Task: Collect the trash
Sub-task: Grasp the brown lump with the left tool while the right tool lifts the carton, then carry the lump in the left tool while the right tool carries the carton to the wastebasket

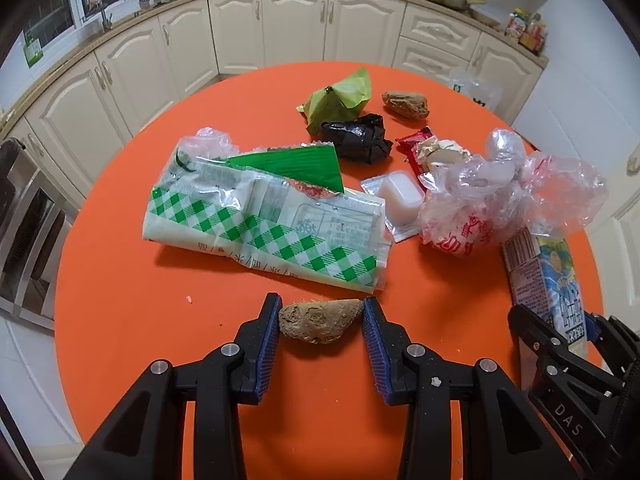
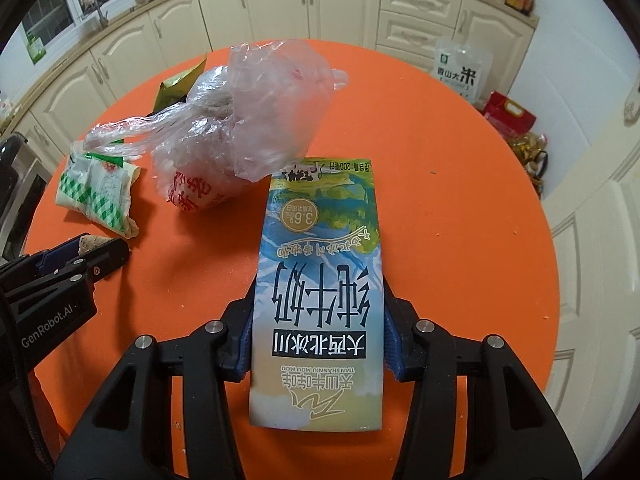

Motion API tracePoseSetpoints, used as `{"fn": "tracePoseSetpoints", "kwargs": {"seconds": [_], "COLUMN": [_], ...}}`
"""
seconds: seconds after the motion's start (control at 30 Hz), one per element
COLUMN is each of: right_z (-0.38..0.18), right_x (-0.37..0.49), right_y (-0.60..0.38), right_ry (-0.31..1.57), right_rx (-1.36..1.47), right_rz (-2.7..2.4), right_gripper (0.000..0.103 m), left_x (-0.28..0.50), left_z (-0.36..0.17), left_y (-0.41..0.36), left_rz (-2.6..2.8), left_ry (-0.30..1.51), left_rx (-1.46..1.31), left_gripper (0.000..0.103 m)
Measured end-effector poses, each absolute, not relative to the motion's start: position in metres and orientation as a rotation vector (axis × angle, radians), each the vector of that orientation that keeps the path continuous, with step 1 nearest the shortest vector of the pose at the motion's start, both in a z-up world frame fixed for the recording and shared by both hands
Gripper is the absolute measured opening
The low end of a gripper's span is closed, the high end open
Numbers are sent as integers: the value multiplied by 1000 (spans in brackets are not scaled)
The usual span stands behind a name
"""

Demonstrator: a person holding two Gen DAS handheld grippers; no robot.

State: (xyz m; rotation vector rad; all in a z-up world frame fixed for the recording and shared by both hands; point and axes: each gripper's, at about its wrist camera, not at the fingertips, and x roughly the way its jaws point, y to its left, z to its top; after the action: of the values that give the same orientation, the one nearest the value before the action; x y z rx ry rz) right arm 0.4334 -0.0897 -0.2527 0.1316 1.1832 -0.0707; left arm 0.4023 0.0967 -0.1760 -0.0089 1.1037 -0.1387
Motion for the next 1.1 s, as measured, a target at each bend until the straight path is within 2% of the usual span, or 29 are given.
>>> {"fn": "tracePoseSetpoints", "kwargs": {"seconds": [0.23,0.57,1.1], "right_z": [-249,-214,-165], "right_x": [428,390,277], "right_y": [-102,-122,-197], "right_ry": [1184,1107,993], "right_rx": [175,196,304], "right_rz": [-74,-120,-313], "right_gripper": [46,46,46], "left_x": [398,363,275], "left_z": [-174,-147,-106], "left_y": [95,74,-4], "left_rz": [-146,-208,-397], "left_ry": [1114,1061,963], "left_rx": [-13,4,122], "left_gripper": [36,36,37]}}
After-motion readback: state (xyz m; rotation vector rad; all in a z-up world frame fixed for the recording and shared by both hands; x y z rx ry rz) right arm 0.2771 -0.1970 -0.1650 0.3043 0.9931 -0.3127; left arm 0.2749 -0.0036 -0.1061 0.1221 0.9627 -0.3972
